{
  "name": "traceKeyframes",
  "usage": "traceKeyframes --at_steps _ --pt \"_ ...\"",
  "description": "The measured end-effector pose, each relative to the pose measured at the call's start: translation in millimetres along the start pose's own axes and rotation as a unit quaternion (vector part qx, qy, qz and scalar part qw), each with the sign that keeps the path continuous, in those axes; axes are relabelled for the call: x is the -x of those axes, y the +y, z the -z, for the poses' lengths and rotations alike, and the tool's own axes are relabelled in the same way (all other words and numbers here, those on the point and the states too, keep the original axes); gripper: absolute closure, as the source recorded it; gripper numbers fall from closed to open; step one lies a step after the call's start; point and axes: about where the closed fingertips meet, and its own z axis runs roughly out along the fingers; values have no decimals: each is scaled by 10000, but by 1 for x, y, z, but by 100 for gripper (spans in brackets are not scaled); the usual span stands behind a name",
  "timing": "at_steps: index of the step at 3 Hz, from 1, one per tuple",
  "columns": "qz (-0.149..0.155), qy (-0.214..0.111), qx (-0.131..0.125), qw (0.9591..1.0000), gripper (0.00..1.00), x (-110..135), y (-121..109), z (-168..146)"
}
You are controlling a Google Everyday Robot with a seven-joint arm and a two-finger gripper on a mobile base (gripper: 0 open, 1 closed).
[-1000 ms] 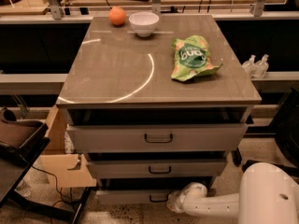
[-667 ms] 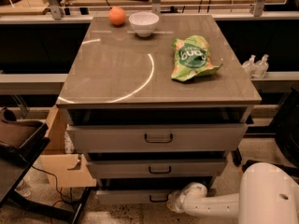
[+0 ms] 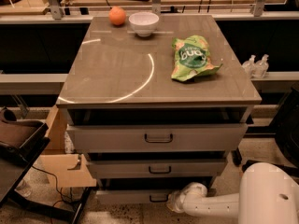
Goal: Close bottom drawer
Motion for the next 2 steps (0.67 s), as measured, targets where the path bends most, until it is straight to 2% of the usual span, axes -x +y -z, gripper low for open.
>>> traceKeyframes --at_steps 2 --pt "-1 0 3 10000 100 0 0 0"
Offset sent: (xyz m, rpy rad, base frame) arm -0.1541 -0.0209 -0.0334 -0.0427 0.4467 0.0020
